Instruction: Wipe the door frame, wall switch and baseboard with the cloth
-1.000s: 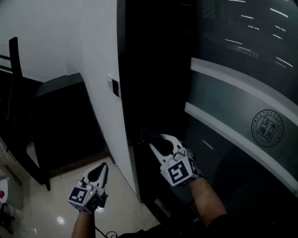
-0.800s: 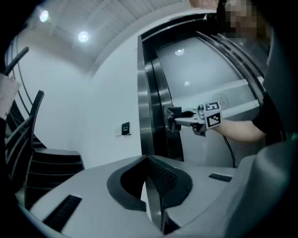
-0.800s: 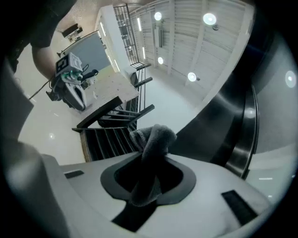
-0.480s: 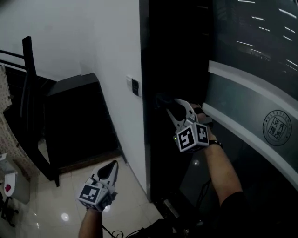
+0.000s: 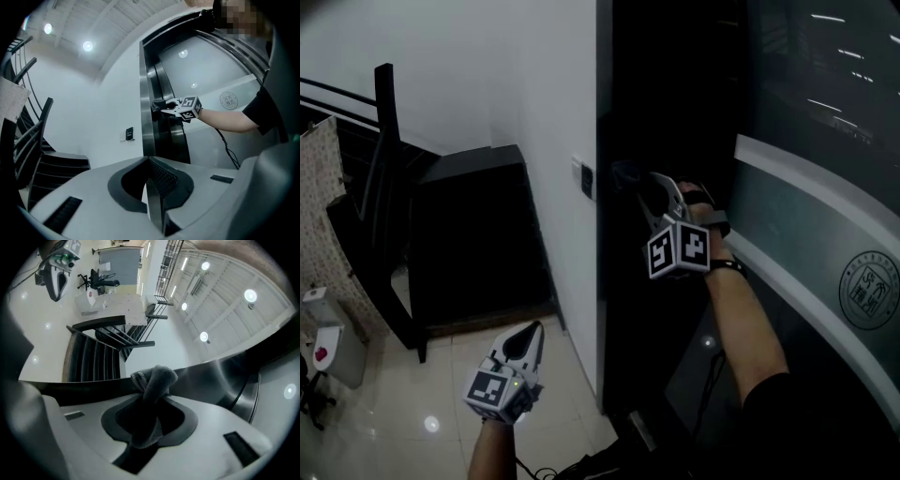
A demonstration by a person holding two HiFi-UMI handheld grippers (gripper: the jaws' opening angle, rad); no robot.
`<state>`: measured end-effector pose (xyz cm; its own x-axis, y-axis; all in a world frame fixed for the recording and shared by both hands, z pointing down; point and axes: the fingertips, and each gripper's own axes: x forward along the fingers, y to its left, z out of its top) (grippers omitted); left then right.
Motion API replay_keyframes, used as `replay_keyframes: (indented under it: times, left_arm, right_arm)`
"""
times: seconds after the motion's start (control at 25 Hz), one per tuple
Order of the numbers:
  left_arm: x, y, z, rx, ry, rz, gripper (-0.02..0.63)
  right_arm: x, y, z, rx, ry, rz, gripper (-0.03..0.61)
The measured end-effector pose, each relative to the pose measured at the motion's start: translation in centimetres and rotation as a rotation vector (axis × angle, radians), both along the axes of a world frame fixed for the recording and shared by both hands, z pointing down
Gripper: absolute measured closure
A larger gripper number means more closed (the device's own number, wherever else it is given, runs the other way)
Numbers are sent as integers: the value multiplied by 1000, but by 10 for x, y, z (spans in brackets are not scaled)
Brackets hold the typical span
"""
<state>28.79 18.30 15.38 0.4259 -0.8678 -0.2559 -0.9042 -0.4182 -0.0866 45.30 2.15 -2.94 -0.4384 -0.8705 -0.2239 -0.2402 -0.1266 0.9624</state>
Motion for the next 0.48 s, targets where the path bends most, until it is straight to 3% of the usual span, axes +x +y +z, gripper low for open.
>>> replay_keyframes:
  times: [0.24,0.48]
  left_arm:
    - [-15,-3,11,-30,50,-37,621]
    - [-15,-18,24,-63,65,-14,621]
  right_arm:
    - [-6,-12,10,-14,26,9,489]
    - [-6,-12,47,-44,46,14,489]
